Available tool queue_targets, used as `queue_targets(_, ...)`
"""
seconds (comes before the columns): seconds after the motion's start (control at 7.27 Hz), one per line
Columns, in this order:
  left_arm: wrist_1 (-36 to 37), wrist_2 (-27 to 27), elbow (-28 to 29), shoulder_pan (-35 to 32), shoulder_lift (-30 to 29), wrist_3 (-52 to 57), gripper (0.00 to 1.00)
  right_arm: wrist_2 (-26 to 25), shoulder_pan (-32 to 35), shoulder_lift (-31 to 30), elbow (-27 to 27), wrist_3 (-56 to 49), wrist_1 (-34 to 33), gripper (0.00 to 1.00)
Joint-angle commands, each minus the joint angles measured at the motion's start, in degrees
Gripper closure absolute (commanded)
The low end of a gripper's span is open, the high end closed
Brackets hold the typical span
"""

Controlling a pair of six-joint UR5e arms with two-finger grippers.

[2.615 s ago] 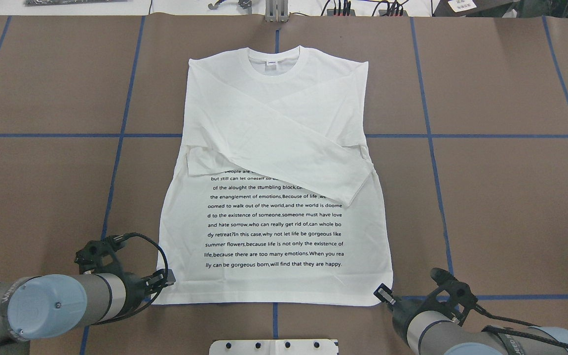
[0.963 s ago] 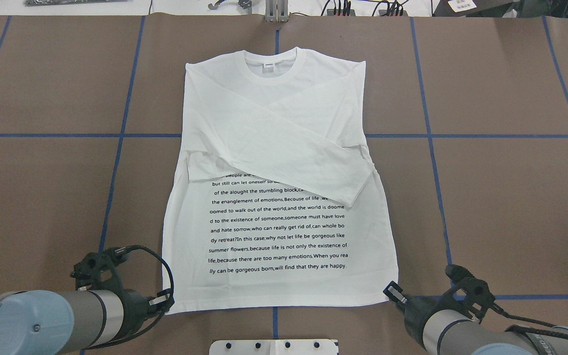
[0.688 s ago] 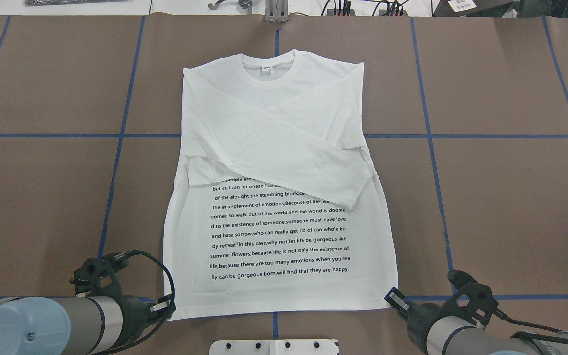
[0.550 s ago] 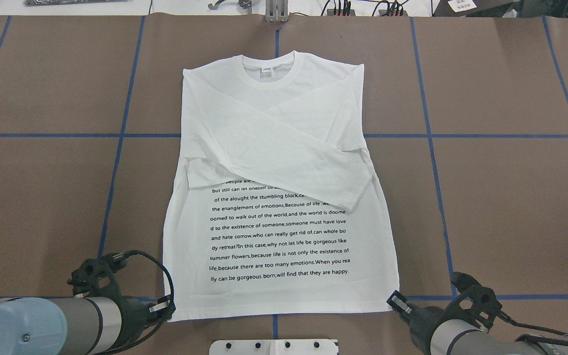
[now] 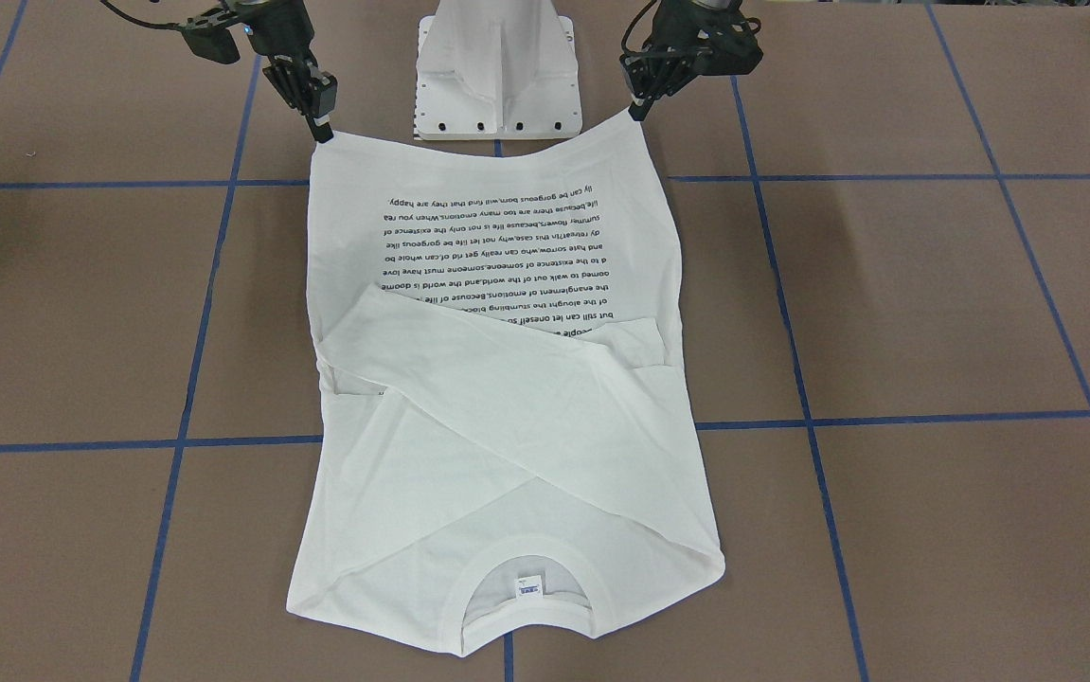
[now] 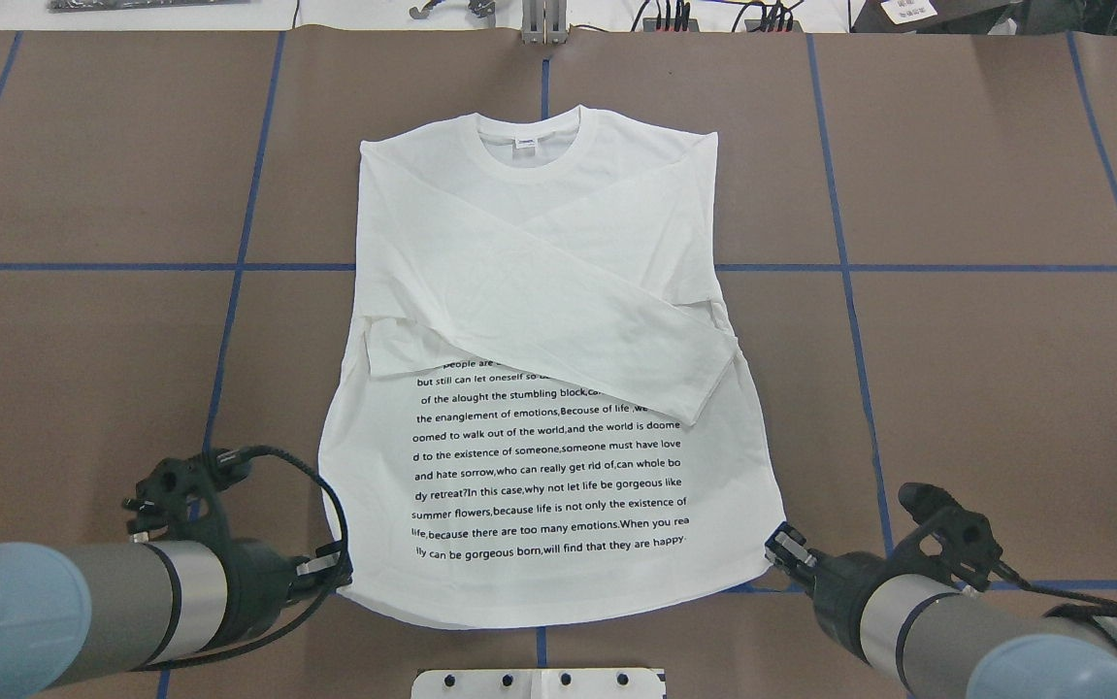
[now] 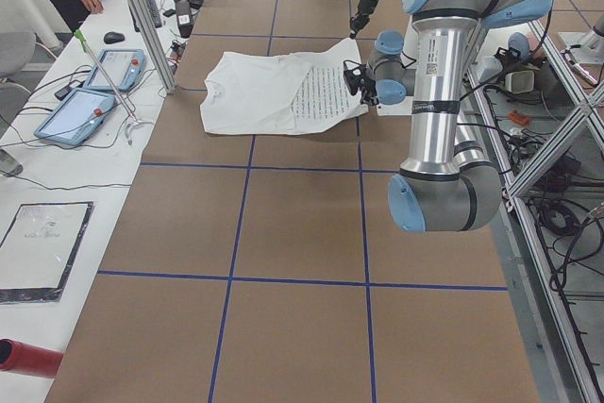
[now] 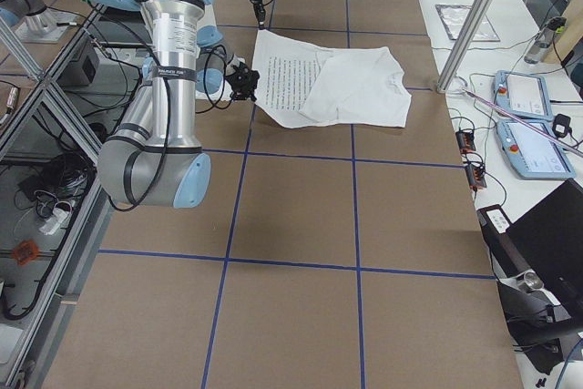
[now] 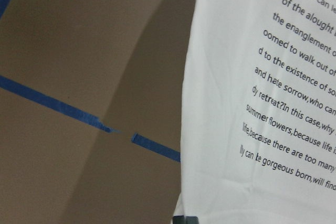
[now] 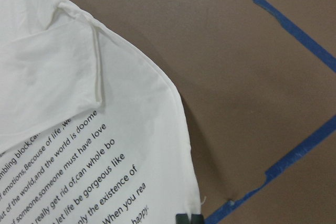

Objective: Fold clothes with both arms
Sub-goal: 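Lift the hem with both grippers and fold it toward the collar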

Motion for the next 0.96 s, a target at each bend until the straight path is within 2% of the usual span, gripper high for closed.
queue_targets(0.0,6.9,-4.9,6.1,-10.8,-13.5,9.3,1.00,8.9,12.3,6.4,-2.5,-11.1,-0.2,1.00)
queue_targets(0.14,7.4,-7.6,10.0,-15.7,-17.0,12.7,1.00,15.3,19.8,11.7,-6.4,-13.3,-2.4,1.00)
queue_targets(0.28,5.8,-7.7,13.5,-20.3,-17.7,18.4,1.00,21.7,26.5,18.0,-11.7,-15.8,-4.4,1.00)
queue_targets(0.55,-3.1,-8.0,23.9,-29.2,-19.3,24.2,1.00,23.9,34.0,21.7,-17.5,-24.4,-5.6,1.00)
queue_targets(0.69,-8.6,-8.0,29.9,-31.1,-20.5,25.9,1.00,24.0,37.1,23.6,-21.7,-27.7,-5.4,1.00)
queue_targets(0.83,-12.6,-8.0,35.6,-33.7,-22.8,26.1,1.00,24.0,39.3,28.4,-28.1,-29.1,-5.3,1.00)
